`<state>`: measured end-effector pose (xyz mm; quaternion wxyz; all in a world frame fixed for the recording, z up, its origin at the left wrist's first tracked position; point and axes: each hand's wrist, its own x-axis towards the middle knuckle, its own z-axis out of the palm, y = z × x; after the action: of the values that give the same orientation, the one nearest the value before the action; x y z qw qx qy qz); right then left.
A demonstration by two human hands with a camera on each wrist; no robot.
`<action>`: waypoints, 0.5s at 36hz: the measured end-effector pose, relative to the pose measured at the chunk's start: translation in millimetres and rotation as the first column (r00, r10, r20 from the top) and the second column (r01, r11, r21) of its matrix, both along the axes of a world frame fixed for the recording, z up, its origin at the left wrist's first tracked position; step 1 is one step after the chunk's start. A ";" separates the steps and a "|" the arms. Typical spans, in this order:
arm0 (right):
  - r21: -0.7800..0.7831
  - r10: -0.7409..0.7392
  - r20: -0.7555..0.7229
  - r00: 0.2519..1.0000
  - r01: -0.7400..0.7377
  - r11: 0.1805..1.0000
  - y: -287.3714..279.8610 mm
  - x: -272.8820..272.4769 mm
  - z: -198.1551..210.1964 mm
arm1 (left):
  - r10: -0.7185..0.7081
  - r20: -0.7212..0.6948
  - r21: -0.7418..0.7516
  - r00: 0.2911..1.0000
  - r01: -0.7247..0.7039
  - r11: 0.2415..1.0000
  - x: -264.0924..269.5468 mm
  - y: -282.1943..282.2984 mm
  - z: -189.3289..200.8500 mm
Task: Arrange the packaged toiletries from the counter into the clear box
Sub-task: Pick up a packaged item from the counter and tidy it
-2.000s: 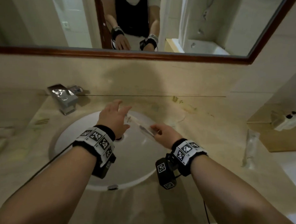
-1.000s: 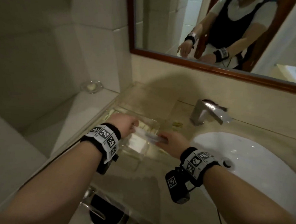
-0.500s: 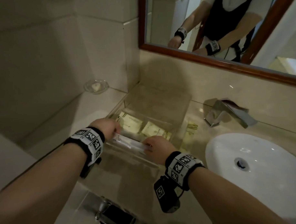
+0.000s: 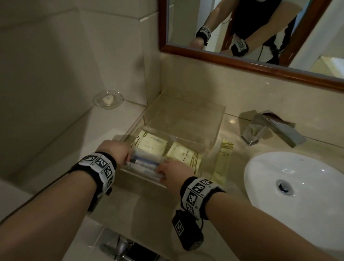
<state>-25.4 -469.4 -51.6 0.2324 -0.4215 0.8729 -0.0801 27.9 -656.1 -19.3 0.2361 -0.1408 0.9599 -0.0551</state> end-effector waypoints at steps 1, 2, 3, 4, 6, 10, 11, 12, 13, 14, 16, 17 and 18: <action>0.002 0.002 0.003 1.000 -0.002 1.000 -1.0 -0.3 0.2 | 0.007 0.004 0.006 1.000 -0.007 1.000 0.2 -1.2 -0.1; 0.002 0.003 0.005 1.000 -0.003 1.000 -1.4 -0.8 0.3 | 0.010 0.007 0.010 1.000 -0.010 1.000 0.1 -2.1 -0.2; 0.004 0.003 0.011 1.000 -0.003 1.000 -1.6 -0.9 0.3 | 0.017 0.012 0.017 1.000 -0.017 1.000 -0.1 -2.8 -0.4; 0.003 0.002 0.016 1.000 -0.002 1.000 -1.7 -0.6 0.0 | 0.023 0.018 0.023 1.000 -0.024 0.999 -0.5 -3.0 -0.6; 0.006 0.004 0.018 1.000 -0.005 1.000 -1.1 -0.6 1.1 | 0.023 0.026 0.016 0.999 -0.023 1.000 -0.7 -2.6 -0.4; 0.000 0.002 0.005 1.000 -0.002 1.000 1.4 -0.6 7.5 | 0.015 -0.002 -0.001 1.000 -0.015 1.000 0.5 -0.7 0.5; -0.014 -0.013 0.011 1.000 0.014 1.000 2.1 -0.4 8.5 | 0.016 -0.009 0.002 1.000 -0.016 1.000 0.4 0.6 2.0; -0.033 -0.035 0.017 0.999 0.036 0.999 3.2 -0.3 9.7 | 0.017 -0.016 0.008 1.000 -0.017 1.000 0.2 2.5 4.0; -0.050 -0.059 0.021 0.998 0.060 0.997 3.9 -0.3 10.2 | 0.020 -0.022 0.016 1.000 -0.020 1.000 -0.6 4.3 5.9; -0.066 -0.078 0.021 0.997 0.079 0.995 4.6 -0.3 10.5 | 0.023 -0.031 0.027 0.999 -0.023 0.999 -1.4 6.7 8.0; -0.082 -0.101 0.016 0.995 0.102 0.991 6.6 -1.0 11.2 | 0.040 -0.064 0.054 0.997 -0.037 0.998 -2.8 12.5 11.6; -0.086 -0.106 0.009 0.994 0.107 0.991 7.8 -2.0 12.0 | 0.053 -0.089 0.074 0.995 -0.047 0.996 -3.8 15.4 12.7; -0.088 -0.110 0.002 0.994 0.110 0.990 9.2 -2.9 12.7 | 0.066 -0.108 0.099 0.992 -0.056 0.994 -4.6 18.6 13.4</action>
<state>-28.2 -460.2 -38.9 0.2075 -0.3826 0.8908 -0.1307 23.3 -637.5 -5.9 0.1902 -0.1615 0.9684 0.0060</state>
